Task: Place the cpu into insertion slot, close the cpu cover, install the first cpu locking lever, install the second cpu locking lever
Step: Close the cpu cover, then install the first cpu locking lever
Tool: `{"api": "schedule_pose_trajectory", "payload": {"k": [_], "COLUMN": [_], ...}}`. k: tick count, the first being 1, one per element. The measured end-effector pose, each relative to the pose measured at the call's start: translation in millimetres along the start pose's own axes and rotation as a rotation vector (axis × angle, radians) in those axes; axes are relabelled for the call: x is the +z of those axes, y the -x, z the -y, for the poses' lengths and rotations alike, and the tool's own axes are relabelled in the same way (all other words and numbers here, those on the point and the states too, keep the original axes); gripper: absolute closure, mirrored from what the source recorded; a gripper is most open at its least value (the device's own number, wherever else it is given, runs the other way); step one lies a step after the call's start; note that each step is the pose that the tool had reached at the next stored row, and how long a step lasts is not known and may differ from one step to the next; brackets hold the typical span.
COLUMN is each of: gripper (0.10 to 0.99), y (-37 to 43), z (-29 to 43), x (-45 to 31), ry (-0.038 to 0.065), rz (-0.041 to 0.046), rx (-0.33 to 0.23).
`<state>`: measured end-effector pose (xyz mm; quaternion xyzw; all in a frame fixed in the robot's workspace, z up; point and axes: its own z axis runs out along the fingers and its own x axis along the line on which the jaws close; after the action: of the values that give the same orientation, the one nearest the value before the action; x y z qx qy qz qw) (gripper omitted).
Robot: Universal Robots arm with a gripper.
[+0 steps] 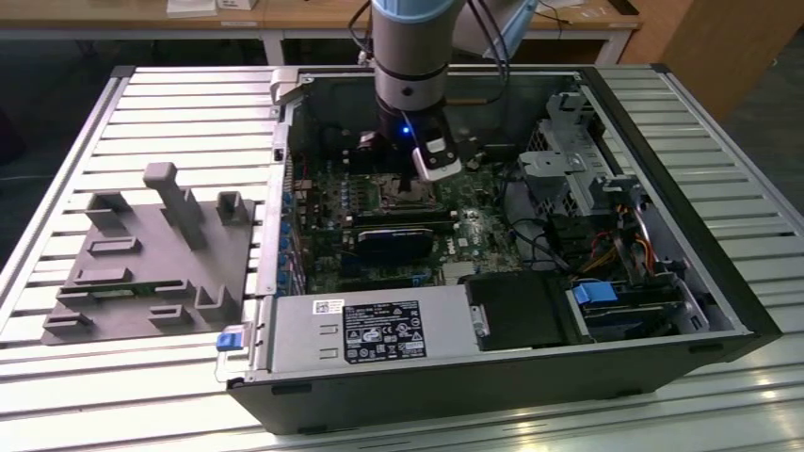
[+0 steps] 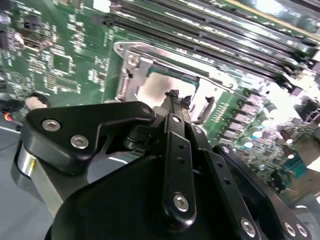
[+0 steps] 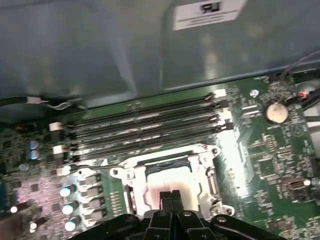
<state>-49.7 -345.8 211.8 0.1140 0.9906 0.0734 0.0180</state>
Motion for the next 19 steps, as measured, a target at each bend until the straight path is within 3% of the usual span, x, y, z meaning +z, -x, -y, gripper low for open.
{"api": "schedule_pose_trajectory", "payload": {"k": [3,10,19], "gripper": [0.984,0.984,0.984], "y": [0.3,0.7,0.8], "z": [-0.7,-3.1,-3.5], "x": [-3.4,-18.9,-20.9], "ry": [-0.001,-0.002,-0.003], "rz": [-0.0002,0.0001,0.0003], "rx": [0.0,0.0,0.0]}}
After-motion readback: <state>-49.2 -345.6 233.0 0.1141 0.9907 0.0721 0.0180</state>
